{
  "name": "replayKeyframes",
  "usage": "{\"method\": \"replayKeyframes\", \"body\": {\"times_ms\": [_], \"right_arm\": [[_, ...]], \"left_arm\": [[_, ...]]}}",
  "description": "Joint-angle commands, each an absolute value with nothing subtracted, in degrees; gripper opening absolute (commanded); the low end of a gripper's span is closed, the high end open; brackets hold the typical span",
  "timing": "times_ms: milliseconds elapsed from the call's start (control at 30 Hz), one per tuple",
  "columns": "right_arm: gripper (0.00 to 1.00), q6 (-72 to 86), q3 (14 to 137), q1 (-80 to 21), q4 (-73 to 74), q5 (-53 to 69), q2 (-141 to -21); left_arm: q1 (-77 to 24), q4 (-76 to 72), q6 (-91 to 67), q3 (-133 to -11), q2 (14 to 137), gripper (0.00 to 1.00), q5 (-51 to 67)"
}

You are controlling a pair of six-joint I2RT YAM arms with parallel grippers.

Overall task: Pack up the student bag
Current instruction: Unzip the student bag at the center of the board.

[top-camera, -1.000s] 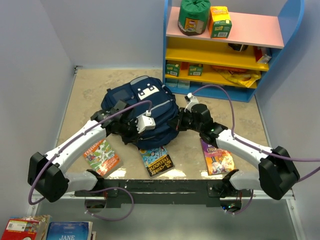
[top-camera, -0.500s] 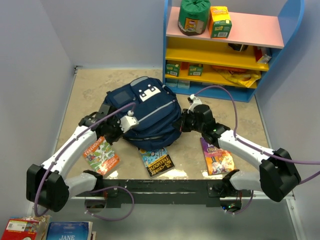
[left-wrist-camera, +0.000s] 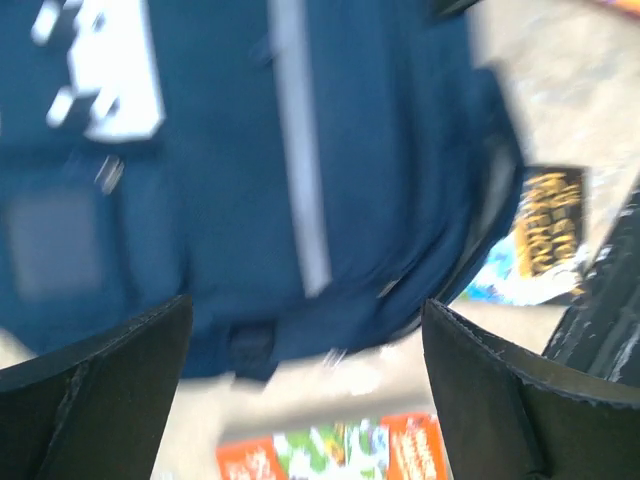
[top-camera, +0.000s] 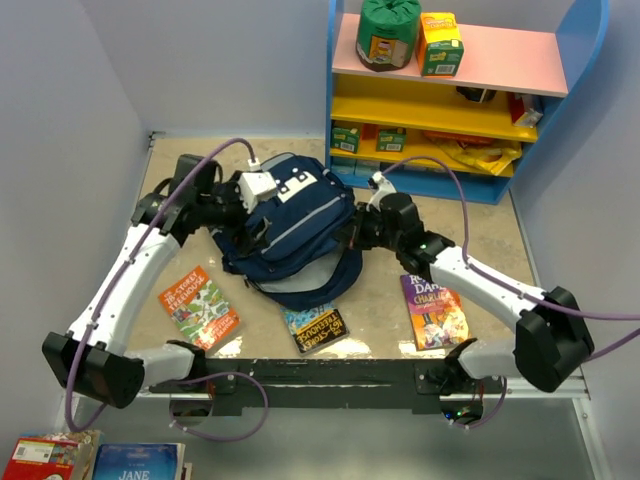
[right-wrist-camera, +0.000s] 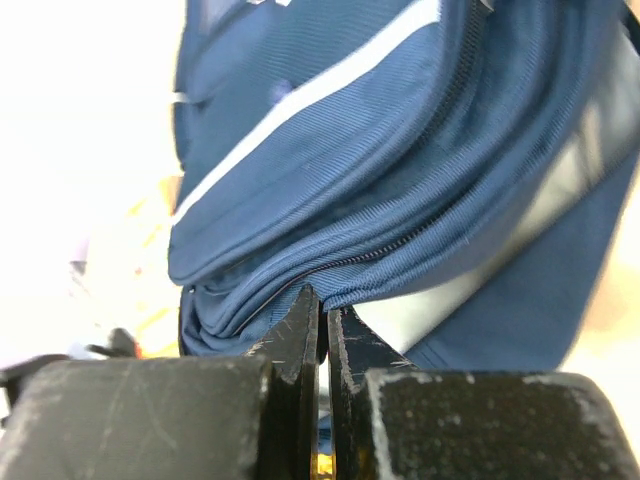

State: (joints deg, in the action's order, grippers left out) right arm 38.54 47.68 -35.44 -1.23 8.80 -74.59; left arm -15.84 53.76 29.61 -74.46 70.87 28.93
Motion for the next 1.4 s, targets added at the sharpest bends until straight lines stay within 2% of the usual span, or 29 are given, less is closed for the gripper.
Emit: {"method": "replayKeyframes", "body": {"times_ms": [0, 133, 233, 333, 500, 700, 900, 1000, 1033, 1067, 1233, 1267, 1300, 1333, 1367], "right_arm": [[0.00, 43.1, 58.3, -38.9, -9.1, 11.2, -76.8], [0.00, 44.6, 63.4, -41.7, -8.9, 11.3, -79.3], [0.00, 44.4, 66.0, -43.3, -8.2, 10.3, -80.4], [0.00, 44.7, 66.3, -43.9, -8.2, 10.1, -81.1], [0.00, 45.8, 66.2, -45.3, -9.0, 10.5, -82.0], [0.00, 45.4, 66.0, -45.8, -7.1, 10.4, -80.8], [0.00, 46.0, 65.8, -45.8, -7.7, 13.7, -81.1], [0.00, 45.4, 66.4, -45.9, -6.9, 14.2, -80.9], [0.00, 45.0, 66.4, -45.9, -6.9, 14.3, -80.8], [0.00, 44.7, 66.3, -45.8, -6.7, 14.3, -80.4], [0.00, 43.0, 65.7, -45.8, -5.5, 14.2, -79.0], [0.00, 42.9, 65.1, -45.9, -5.5, 14.2, -78.8], [0.00, 42.9, 65.0, -45.8, -5.4, 14.3, -78.7], [0.00, 42.7, 64.9, -45.8, -5.4, 14.7, -78.6], [0.02, 41.8, 65.0, -45.9, -5.2, 15.3, -78.7]], "left_arm": [[-24.3, 45.2, 27.9, -69.0, 69.2, 1.00, 36.5], [-26.7, 37.5, 27.1, -62.7, 68.1, 1.00, 36.0], [-26.8, 32.9, 27.8, -58.7, 66.4, 1.00, 29.3], [-26.7, 28.0, 27.1, -56.6, 64.9, 1.00, 20.0], [-26.8, 24.9, 28.3, -53.4, 64.1, 1.00, 18.6], [-26.8, 17.9, 28.8, -50.3, 62.2, 1.00, 7.1], [-26.8, 13.7, 33.0, -46.6, 61.3, 1.00, 2.4], [-26.5, 13.2, 34.0, -46.7, 61.3, 0.77, 3.3], [-26.3, 13.0, 33.9, -46.8, 61.3, 0.59, 3.8], [-26.1, 13.2, 33.9, -47.4, 61.3, 0.51, 4.1], [-25.0, 13.7, 33.5, -49.2, 61.6, 0.33, 4.4], [-24.9, 13.4, 33.0, -49.7, 61.8, 0.26, 4.4], [-24.6, 13.2, 32.6, -49.8, 61.9, 0.04, 4.1], [-24.5, 13.3, 32.3, -50.3, 62.0, 0.00, 4.0], [-24.4, 13.4, 31.6, -50.5, 62.3, 0.00, 3.4]]}}
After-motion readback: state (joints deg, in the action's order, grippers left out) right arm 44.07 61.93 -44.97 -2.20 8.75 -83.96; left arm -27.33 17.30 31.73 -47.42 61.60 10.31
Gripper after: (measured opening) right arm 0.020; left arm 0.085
